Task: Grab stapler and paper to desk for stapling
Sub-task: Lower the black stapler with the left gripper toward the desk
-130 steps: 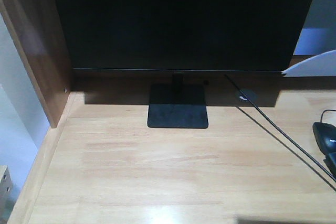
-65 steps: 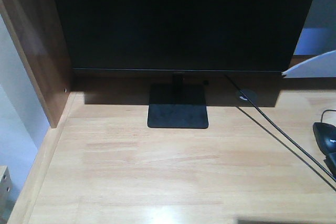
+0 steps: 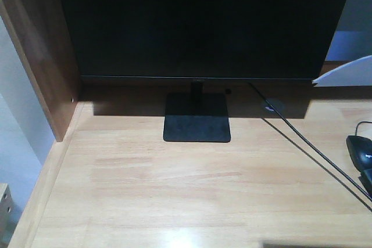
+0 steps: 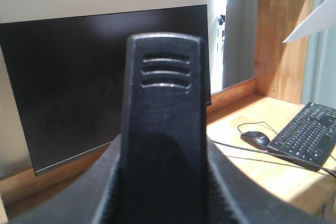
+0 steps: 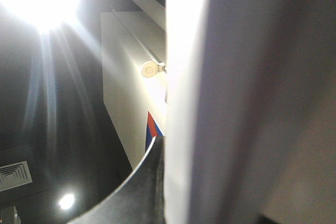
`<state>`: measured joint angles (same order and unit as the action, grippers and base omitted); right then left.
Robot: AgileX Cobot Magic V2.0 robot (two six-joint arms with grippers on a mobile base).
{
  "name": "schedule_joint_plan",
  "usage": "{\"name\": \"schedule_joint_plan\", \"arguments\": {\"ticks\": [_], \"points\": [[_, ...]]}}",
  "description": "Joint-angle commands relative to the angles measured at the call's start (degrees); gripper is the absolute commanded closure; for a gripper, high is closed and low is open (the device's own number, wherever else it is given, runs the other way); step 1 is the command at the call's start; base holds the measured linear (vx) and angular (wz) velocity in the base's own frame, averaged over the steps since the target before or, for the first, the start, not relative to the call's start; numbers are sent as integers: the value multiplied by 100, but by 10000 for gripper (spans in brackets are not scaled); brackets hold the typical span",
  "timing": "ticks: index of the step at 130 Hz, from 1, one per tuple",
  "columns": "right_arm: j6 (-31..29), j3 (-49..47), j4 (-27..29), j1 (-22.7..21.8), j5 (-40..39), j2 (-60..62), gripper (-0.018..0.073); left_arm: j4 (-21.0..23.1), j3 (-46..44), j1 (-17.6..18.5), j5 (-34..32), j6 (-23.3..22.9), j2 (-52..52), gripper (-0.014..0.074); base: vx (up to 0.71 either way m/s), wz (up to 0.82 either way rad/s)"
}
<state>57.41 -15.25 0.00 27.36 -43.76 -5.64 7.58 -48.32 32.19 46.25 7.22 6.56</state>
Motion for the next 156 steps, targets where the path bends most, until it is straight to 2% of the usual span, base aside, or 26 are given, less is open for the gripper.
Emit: {"name": "schedule_joint_plan", "arguments": {"ticks": [1,54,67,104,118,119,128,152,156], "points": [[-53,-158,-53,-2,-222,-76,565,57,-134,25,-674,-3,99,603,0,0],[-53,-158,-53,-2,-222,-76,565,-84,-134,19,-1000,-3,291,603,0,0],[-53,-158,-53,-2,-229,-76,565,-250,-134,19,-1199,-3,744,603,0,0],[-53,-158,-53,-2,-223,-76,565,-148,-134,19,-2021,88,2646,603,0,0],[-53,-158,-53,-2,-247,-76,565,272,-134,19,-2361,706,3422,603,0,0],[-53,-158,-53,-2,-247,-76,565,350,-134,19,-2398,893,3523,603,0,0],[-53,-158,-53,-2,-246,-76,565,765,-142,19,-2530,1477,3912,603,0,0],[-53,-158,-53,-2,-246,-76,565,2126,-142,14,-2745,3739,5123,603,0,0],[-53,-158,-53,-2,-246,-76,565,2388,-142,14,-2745,4244,5335,603,0,0]]}}
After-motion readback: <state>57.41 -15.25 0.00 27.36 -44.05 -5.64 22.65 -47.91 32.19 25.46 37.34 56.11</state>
